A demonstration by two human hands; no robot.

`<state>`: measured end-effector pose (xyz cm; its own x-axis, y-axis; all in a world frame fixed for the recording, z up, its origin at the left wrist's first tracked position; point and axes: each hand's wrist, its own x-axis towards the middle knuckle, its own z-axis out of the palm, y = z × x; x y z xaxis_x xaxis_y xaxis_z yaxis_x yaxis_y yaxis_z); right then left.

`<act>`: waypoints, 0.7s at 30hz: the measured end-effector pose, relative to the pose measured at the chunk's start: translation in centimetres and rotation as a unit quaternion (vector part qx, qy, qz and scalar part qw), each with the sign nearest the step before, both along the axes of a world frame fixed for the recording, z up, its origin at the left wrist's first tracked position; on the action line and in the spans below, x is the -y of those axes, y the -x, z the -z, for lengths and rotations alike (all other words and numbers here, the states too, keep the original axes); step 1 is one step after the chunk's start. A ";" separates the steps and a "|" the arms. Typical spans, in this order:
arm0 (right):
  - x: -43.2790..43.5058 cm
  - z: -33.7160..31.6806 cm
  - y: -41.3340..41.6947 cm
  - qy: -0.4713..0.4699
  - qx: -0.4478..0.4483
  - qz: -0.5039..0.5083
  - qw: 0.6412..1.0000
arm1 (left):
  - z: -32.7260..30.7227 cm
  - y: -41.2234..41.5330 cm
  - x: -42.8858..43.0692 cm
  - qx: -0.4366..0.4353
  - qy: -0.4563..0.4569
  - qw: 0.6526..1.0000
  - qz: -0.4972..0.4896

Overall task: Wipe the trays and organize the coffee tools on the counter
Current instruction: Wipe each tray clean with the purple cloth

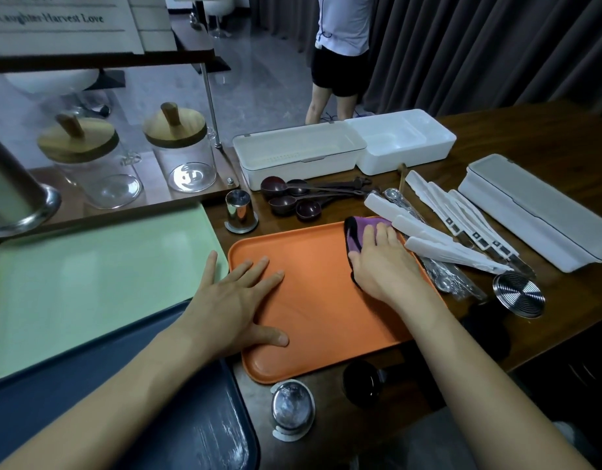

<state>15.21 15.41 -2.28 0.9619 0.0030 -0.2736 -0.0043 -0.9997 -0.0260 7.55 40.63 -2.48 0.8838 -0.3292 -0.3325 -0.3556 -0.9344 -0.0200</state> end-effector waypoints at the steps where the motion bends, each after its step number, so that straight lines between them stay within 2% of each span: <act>1: 0.3 -0.3 0.5 -0.002 -0.011 -0.006 1.000 | 0.1 0.0 0.0 0.003 0.000 1.000 -0.001; 8: 2.8 -1.6 6.0 0.024 -0.081 -0.023 0.996 | 0.1 0.0 0.1 0.003 -0.006 1.000 -0.011; 16: 1.8 -1.0 9.8 0.009 -0.053 -0.047 0.997 | 0.0 0.1 0.2 0.000 -0.006 1.000 -0.013; 21: -3.3 -0.6 11.3 -0.041 -0.040 -0.139 0.989 | 0.2 0.0 0.2 0.003 0.008 1.000 -0.012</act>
